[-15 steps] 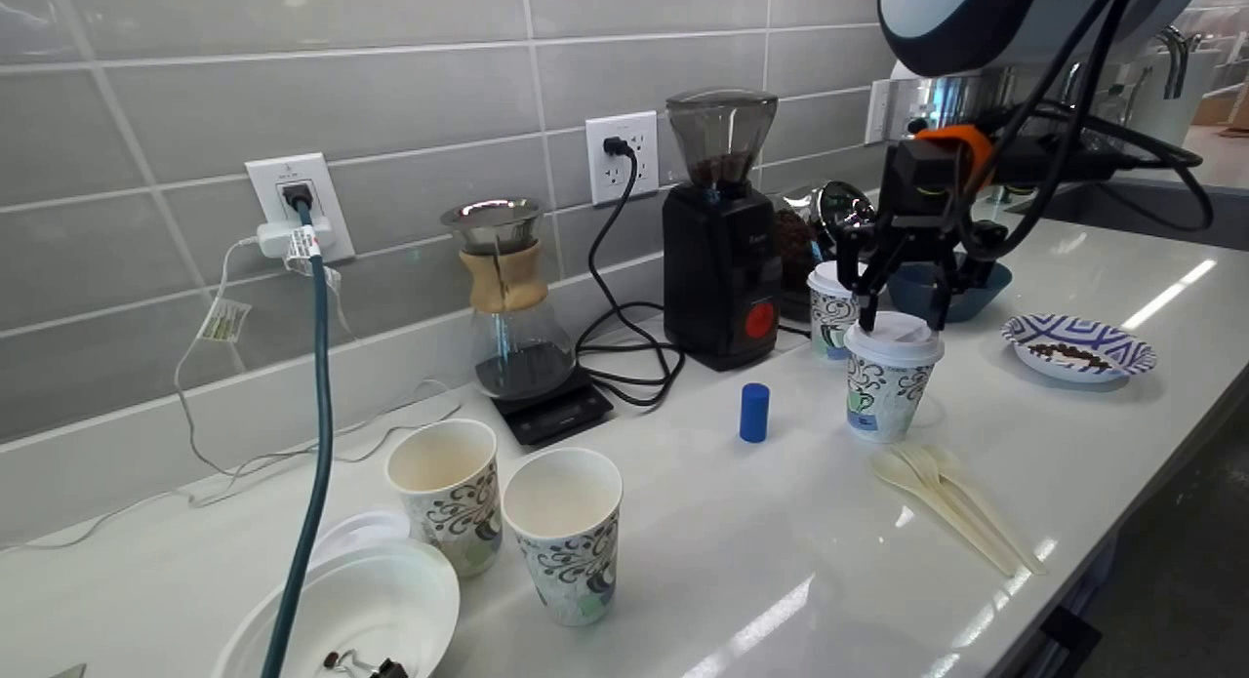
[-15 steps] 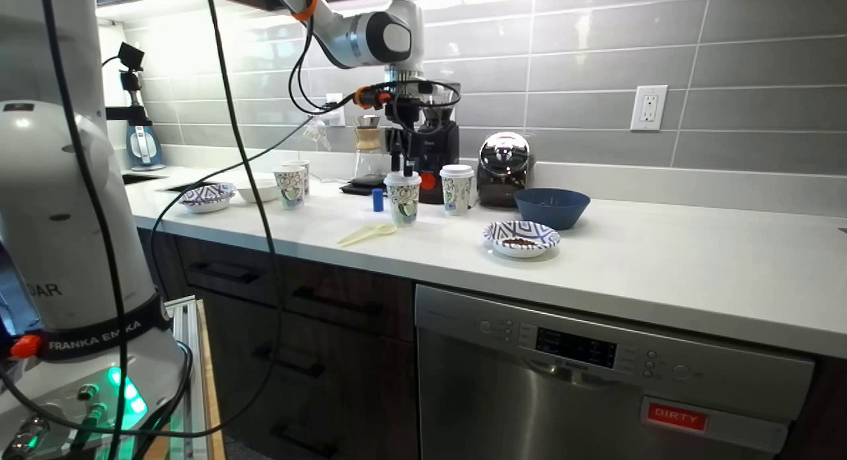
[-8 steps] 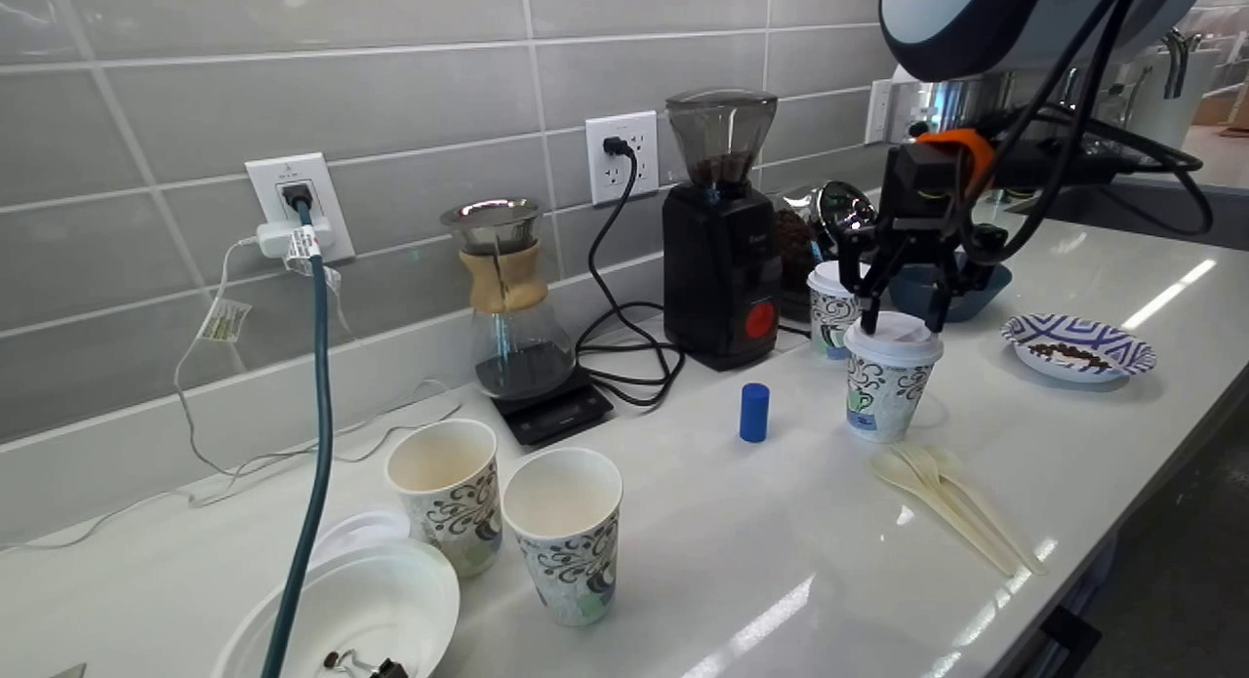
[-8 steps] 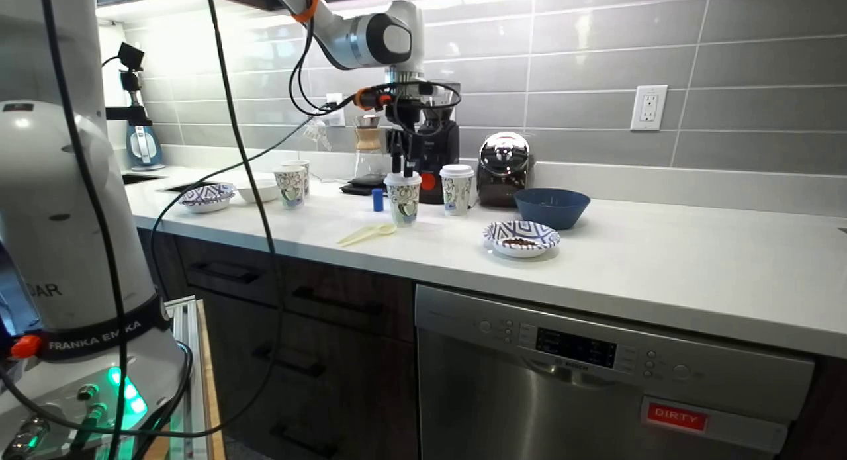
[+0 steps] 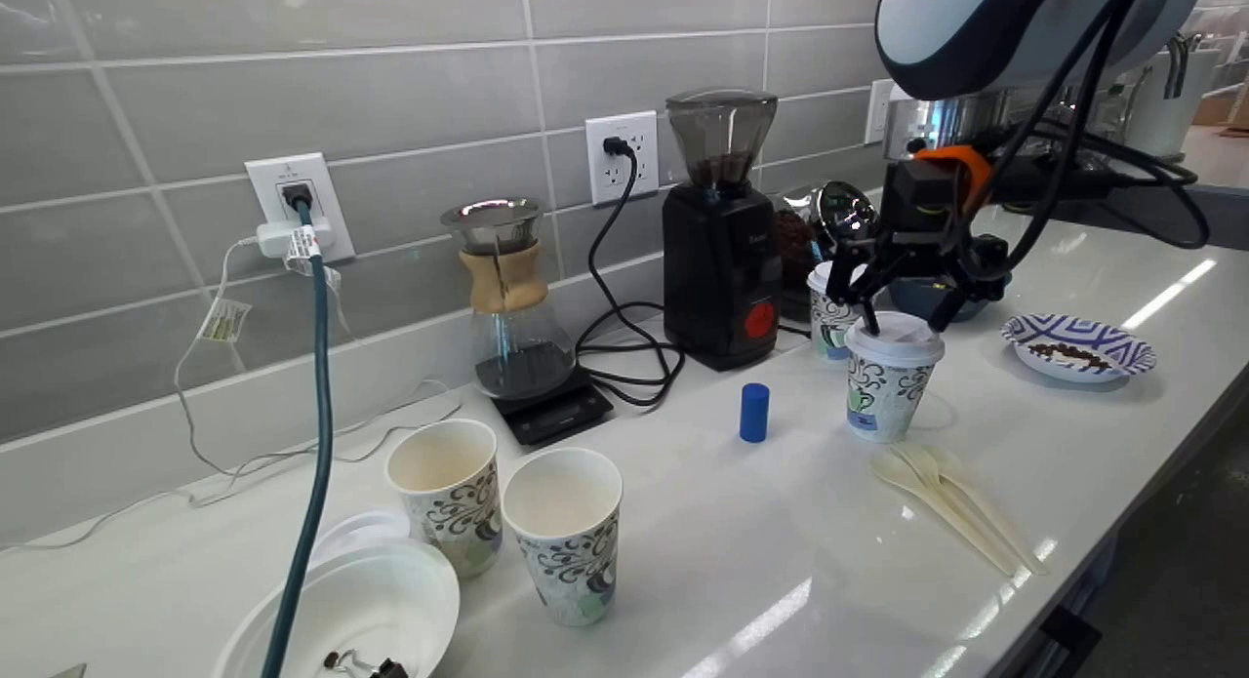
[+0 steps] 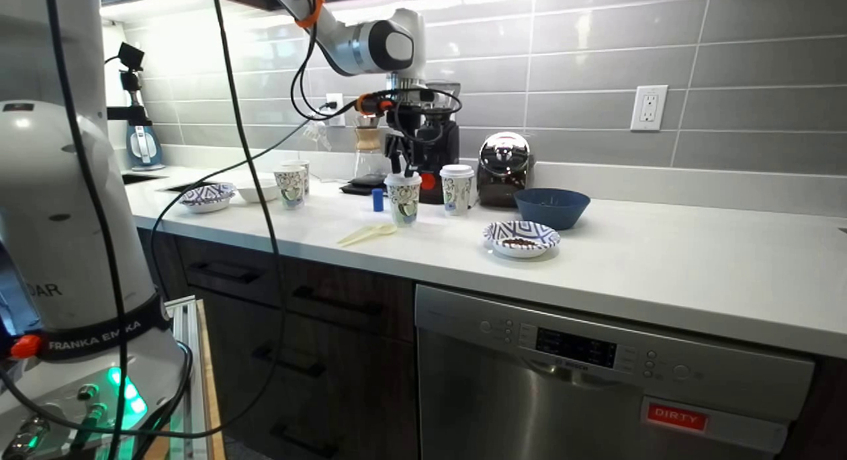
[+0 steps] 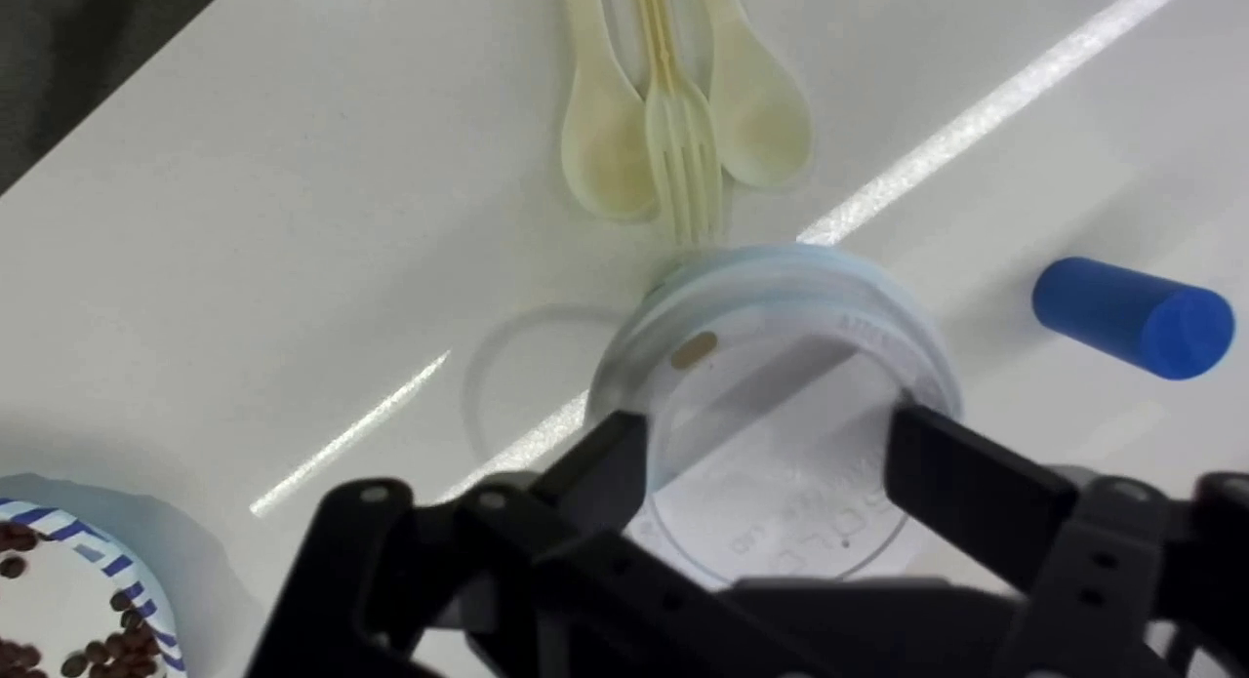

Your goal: Put the lid on the right cup

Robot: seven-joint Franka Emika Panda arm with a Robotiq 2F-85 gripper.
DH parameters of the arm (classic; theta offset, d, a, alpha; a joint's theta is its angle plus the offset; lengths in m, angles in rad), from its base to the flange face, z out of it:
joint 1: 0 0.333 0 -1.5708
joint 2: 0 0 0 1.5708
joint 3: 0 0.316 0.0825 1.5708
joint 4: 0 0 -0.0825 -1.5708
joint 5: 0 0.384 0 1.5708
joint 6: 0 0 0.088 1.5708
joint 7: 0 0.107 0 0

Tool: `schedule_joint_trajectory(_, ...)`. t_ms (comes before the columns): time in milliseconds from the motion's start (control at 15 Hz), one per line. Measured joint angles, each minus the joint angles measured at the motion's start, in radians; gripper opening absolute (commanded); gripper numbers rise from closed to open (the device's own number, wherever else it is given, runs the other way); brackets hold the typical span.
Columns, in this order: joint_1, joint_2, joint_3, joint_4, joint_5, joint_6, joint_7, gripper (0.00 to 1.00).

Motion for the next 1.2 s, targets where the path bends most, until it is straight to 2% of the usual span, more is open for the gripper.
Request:
schedule_joint_trajectory(333,0.0,0.034,-0.007,0.005,-0.02,0.0,0.0,0.65)
schedule_joint_trajectory(800,0.001,0.033,-0.007,0.006,-0.031,0.0,0.0,0.68)
schedule_joint_trajectory(1200,0.002,0.005,-0.006,0.01,-0.031,0.0,0.0,0.67)
